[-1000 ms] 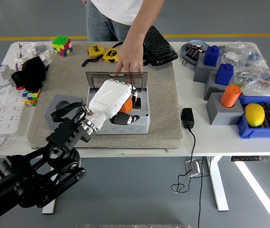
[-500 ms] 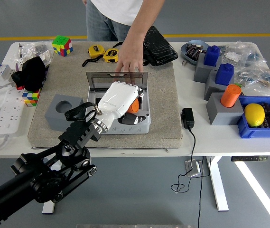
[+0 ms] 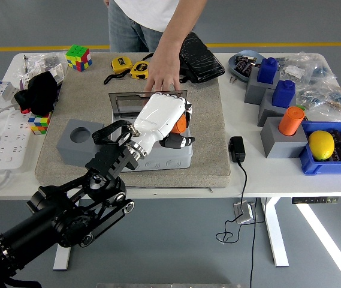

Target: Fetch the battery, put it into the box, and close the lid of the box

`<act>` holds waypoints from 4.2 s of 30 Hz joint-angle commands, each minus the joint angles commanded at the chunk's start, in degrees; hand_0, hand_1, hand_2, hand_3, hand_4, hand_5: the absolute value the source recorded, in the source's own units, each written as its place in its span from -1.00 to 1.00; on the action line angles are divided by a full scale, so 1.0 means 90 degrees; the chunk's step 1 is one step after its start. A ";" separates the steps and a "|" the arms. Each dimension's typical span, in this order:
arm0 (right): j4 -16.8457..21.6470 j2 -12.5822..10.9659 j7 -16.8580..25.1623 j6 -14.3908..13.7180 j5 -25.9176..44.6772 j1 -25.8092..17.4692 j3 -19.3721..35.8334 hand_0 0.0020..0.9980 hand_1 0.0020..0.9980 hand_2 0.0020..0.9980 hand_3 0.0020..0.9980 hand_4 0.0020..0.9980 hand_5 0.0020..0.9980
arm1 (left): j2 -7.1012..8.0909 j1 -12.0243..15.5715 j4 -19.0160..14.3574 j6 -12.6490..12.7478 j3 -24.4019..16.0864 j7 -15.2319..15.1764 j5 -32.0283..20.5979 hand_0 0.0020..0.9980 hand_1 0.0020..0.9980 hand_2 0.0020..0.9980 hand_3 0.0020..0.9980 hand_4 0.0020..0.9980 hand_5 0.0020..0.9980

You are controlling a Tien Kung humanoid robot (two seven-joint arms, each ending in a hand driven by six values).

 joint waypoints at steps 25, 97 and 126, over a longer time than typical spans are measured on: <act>0.0000 -0.0013 -0.0012 0.0000 0.0011 -0.0003 -0.0043 0.63 0.54 0.50 0.59 1.00 1.00 | -0.0010 0.0093 0.0495 0.0200 0.0146 -0.0170 0.0000 -0.93 -0.94 -0.86 -0.87 0.62 -0.90; 0.0000 -0.0001 -0.0035 -0.0007 -0.0006 -0.0014 0.0006 0.62 0.53 0.49 0.58 1.00 1.00 | 0.0275 0.0251 -0.1151 -0.0300 -0.0510 0.0284 0.0000 1.00 1.00 1.00 0.99 1.00 1.00; 0.0000 0.0025 -0.0029 -0.0015 -0.0023 0.0014 0.0063 0.63 0.53 0.49 0.58 1.00 1.00 | 0.0297 0.0224 -0.0960 -0.0379 -0.0687 0.0373 0.0000 1.00 1.00 1.00 0.97 1.00 1.00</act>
